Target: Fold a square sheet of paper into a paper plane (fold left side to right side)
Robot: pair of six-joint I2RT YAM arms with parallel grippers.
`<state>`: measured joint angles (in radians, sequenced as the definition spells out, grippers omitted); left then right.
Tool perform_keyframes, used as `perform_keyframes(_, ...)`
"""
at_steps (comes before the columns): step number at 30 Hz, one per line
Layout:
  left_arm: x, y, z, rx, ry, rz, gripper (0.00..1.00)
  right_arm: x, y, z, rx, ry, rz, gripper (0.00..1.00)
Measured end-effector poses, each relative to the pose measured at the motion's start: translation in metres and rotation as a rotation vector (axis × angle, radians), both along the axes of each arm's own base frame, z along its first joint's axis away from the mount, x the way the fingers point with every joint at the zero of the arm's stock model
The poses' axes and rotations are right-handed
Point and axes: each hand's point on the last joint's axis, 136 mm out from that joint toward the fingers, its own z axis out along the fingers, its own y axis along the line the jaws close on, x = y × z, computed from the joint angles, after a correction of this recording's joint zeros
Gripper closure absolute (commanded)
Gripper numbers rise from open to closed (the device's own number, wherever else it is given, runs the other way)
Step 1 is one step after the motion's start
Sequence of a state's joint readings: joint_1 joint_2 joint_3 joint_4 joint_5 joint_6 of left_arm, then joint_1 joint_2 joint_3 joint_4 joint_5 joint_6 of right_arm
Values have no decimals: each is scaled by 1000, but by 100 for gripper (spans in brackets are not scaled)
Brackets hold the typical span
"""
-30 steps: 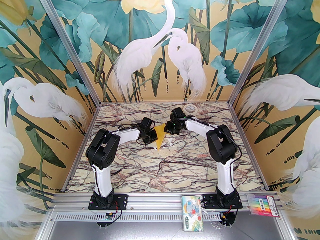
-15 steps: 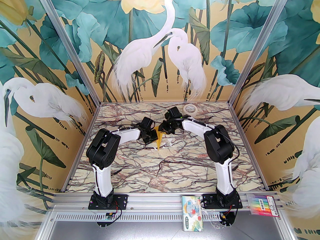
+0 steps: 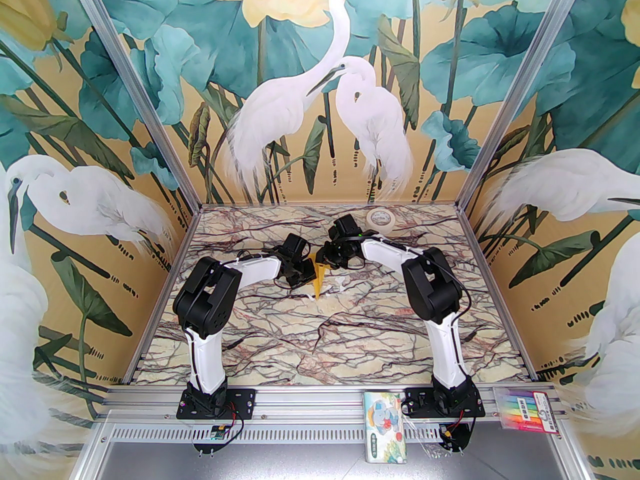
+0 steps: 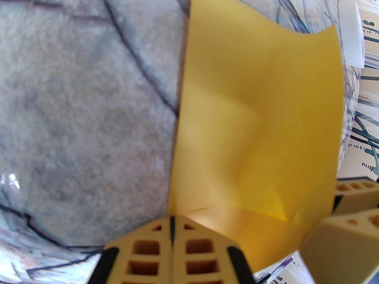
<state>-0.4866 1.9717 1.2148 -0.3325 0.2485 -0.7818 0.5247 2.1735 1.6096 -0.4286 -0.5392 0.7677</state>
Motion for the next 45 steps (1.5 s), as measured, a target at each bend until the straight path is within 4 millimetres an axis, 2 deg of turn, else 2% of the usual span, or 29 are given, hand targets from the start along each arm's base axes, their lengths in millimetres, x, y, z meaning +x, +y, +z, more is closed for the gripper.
perform_keyframes(13, 0, 2, 1, -5, -6, 5, 100, 4, 5, -6, 10, 18, -2, 73)
perform_keyframes(25, -7, 26, 6, -10, 3, 61, 98, 3, 5, -14, 3, 29, -2, 73)
perform_keyframes(35, -9, 25, 4, -26, 7, 57, 97, 7, 14, -6, 19, 11, 11, 71)
perform_keyframes(40, -13, 36, 7, -35, 2, 85, 90, 7, 15, -10, 15, 20, 14, 70)
perform_keyframes(45, -9, 37, 28, -100, -74, 104, 82, 9, 17, -11, 11, 26, 15, 70)
